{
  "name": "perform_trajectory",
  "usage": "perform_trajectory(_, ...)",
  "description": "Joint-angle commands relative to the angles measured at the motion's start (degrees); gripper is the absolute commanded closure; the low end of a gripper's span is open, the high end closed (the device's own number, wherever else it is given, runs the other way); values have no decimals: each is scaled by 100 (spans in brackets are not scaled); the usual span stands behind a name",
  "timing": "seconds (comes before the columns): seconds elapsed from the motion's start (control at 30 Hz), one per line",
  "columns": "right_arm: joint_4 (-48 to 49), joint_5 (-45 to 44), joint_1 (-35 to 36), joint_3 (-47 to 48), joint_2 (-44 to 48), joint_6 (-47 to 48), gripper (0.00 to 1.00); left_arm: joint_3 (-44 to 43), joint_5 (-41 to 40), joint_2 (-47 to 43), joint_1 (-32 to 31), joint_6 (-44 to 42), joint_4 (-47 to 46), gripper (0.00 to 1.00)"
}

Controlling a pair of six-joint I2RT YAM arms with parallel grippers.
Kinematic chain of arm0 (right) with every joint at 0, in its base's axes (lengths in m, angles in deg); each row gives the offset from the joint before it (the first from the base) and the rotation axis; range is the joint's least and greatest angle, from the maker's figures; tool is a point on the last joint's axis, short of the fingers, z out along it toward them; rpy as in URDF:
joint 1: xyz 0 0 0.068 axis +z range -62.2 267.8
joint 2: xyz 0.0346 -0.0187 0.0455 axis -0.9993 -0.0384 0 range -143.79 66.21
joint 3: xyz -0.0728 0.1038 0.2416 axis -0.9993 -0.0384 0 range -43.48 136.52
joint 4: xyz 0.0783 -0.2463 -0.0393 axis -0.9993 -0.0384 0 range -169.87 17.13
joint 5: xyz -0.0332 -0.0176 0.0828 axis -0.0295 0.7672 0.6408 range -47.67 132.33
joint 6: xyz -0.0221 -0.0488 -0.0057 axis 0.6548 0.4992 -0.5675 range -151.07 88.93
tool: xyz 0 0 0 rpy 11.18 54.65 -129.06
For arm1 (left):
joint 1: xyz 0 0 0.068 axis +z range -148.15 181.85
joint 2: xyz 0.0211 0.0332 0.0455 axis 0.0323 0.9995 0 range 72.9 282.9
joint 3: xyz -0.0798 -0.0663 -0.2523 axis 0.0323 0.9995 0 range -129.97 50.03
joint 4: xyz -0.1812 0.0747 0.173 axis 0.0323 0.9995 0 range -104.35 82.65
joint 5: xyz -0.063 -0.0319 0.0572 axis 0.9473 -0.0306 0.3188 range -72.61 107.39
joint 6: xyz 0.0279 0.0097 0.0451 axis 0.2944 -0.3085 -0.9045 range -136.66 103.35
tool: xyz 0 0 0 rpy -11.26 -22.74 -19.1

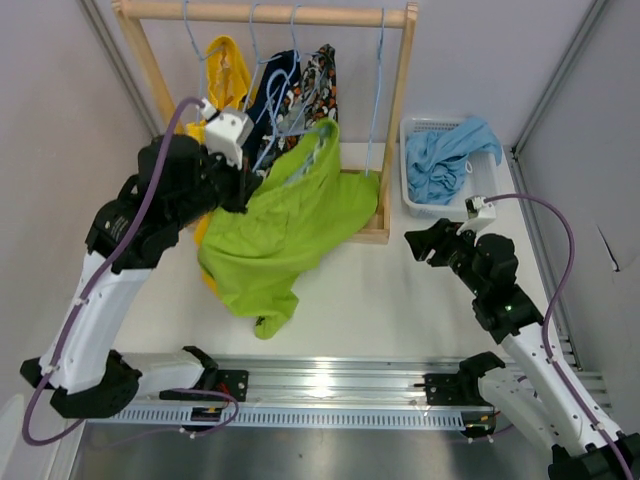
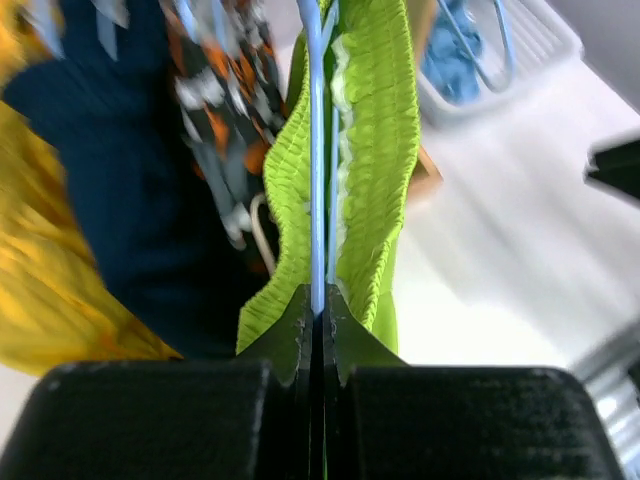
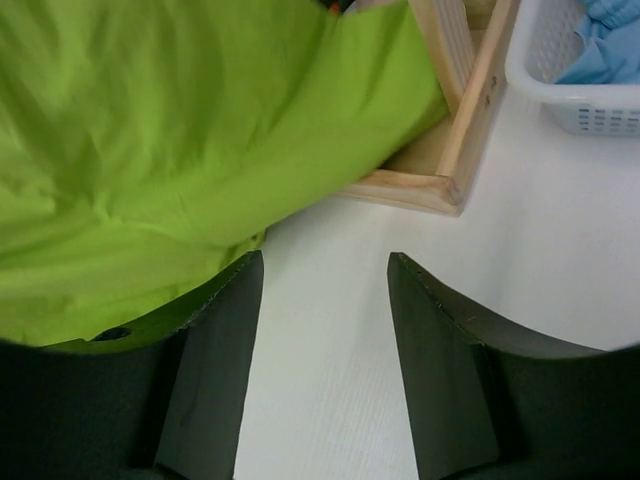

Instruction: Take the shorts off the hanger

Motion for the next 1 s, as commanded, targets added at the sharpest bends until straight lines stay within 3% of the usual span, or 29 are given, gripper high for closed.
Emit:
perform_trajectory(0.0,107,440,34,380,17,177,41,743,777,-668,-100,153,18,100)
perform_trajectory(0.13,370,976,43,591,-62,168,39,1116,1718,-1354,-153,504,124,100)
perform_trajectory(0.3,826,1952,130,908,-211,186,35,915,2535,-1943,-275,830,213,100)
perform_trajectory(0.53,908,1822,798,1558,-667,581,31,695,3370,-1988,-276,1260,-156,100)
perform_trajectory(0.97,1127,1522,1185,1875,-994,713,30,712,3408,-2076,-276,1331,-193,100)
